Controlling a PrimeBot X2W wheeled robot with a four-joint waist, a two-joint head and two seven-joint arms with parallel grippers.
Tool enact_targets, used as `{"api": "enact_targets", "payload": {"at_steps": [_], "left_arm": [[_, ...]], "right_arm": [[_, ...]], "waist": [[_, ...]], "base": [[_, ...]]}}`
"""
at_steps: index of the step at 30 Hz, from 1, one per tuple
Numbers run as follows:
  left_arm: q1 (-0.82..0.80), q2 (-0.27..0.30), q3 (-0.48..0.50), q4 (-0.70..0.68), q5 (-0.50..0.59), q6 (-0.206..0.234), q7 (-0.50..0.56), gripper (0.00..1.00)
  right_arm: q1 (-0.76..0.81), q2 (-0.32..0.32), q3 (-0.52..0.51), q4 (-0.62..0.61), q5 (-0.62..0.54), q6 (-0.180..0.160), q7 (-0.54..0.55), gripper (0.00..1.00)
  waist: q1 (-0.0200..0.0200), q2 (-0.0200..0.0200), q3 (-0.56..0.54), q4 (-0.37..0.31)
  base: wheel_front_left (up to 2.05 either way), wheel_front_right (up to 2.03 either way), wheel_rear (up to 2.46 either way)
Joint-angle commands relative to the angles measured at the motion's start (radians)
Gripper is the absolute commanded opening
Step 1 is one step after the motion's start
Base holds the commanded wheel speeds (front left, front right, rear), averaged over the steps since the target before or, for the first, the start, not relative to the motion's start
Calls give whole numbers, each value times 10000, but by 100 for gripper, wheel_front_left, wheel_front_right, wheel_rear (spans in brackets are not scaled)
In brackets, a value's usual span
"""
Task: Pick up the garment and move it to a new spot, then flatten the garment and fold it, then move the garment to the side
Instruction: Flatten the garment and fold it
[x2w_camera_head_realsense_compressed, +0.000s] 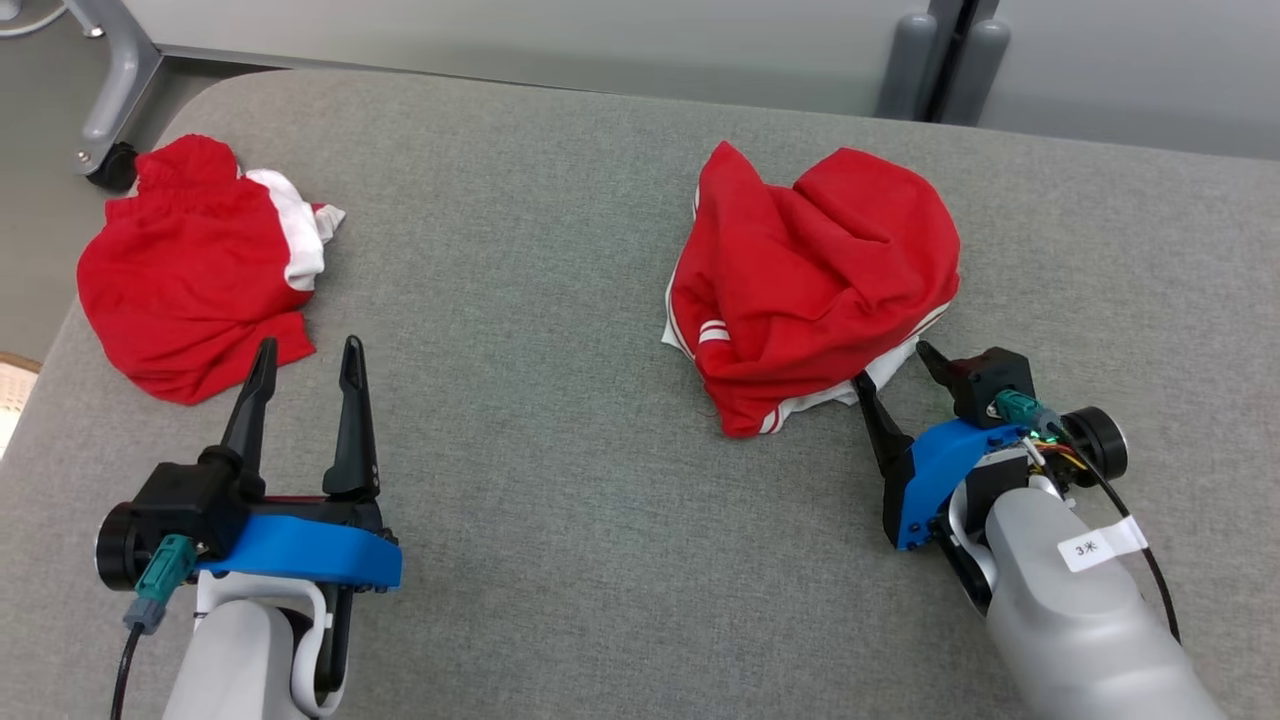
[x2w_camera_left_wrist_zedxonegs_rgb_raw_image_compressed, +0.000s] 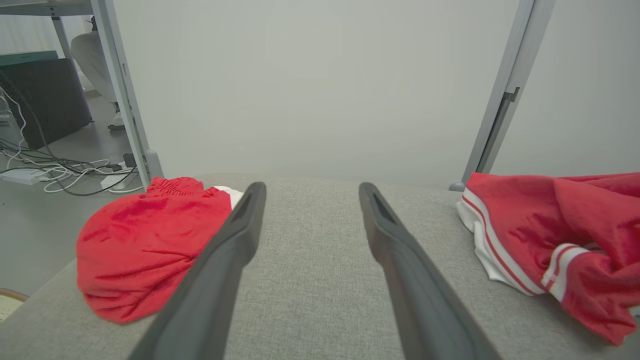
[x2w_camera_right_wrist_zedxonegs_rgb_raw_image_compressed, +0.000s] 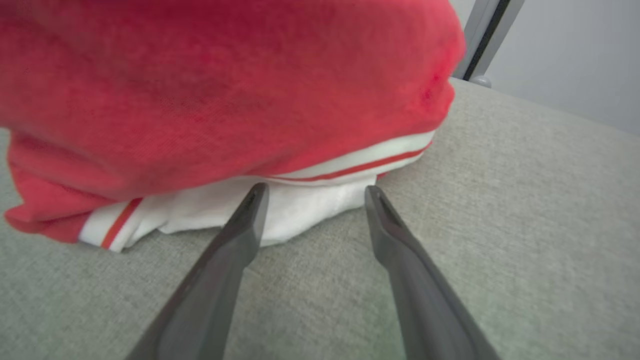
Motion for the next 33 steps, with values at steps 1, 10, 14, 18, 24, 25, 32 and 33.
{"api": "enact_targets", "payload": {"at_steps": [1, 10, 14, 18, 24, 25, 32, 33], "left_arm": [[-167, -28, 0, 32, -11, -20, -48, 100], [-218, -77, 53, 124, -11, -20, -48, 100], [-284, -59, 8, 137, 17, -19, -48, 100], [-292, 41, 94, 175, -3, -19, -48, 100], [204, 104, 374, 112, 93, -19, -48, 100], [256, 82, 383, 88, 112, -19, -48, 100], [521, 85, 368, 62, 52, -20, -48, 100], [536, 93, 367, 59, 46, -20, -48, 100]], "right_arm": [[-306, -44, -70, 360, -81, 1, 1, 100], [-605, -39, 660, 1788, 598, 3, 315, 71], [-693, -43, 1221, 1846, 1103, 1, 338, 0], [-895, -57, 1460, 1640, 1521, -2, 132, 0], [-463, -150, 582, 754, 1447, -1, -20, 0], [-231, -233, 394, 492, 1366, -1, -13, 0], [1223, -800, -956, -1632, 941, 1, -16, 0], [1409, -892, -1171, -1877, 915, -1, -16, 0]], "waist": [[-2, -1, 45, 122], [-2, -1, -15, 195], [-2, -1, 10, 86], [-2, -1, -55, -174], [-2, -1, -444, -833], [-2, -1, -497, -923], [-2, -1, -754, -1540], [-2, -1, -773, -1606]], "base": [[0, 0, 0], [0, 0, 0], [0, 0, 0], [0, 0, 0], [0, 0, 0], [0, 0, 0], [0, 0, 0], [0, 0, 0]]}}
